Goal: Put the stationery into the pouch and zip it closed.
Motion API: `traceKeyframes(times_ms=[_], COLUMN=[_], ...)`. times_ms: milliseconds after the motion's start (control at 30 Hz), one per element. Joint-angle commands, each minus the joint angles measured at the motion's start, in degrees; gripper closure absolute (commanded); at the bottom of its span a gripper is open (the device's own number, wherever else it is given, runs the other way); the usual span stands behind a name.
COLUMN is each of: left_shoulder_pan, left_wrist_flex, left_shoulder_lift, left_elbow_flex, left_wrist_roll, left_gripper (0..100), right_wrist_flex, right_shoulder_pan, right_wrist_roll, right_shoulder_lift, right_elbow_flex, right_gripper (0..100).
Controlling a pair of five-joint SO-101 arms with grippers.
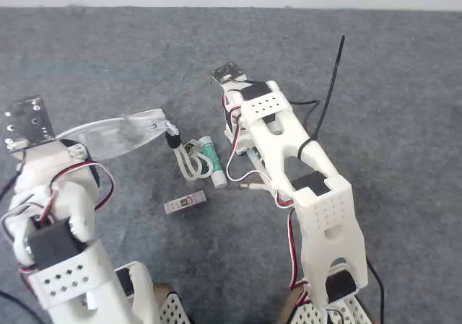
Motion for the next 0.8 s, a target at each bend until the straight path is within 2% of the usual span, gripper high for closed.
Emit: traceKeyframes(times_ms=[0, 333, 767], left_shoulder_pan=[-0.1, -0.1, -0.1], left_wrist_flex=[-1.3, -1.3, -1.3], left_shoulder_lift=[0.6, 0.6, 0.7], left_elbow_flex=[0.4, 0.4, 0.5], left_wrist_roll=[0.3, 0.3, 0.3], left_gripper=[99, 99, 99], right_wrist_flex=[3.2, 12.7, 21.1], right_shoulder_pan=[-0.7, -3.2, -4.9], right_wrist_roll=[-0.4, -0.8, -0.9], right_shoulder_lift=[-7.5, -22.0, -33.4], right_elbow_flex=[-2.4, -2.5, -2.4], right_gripper=[99.2, 99.2, 99.2])
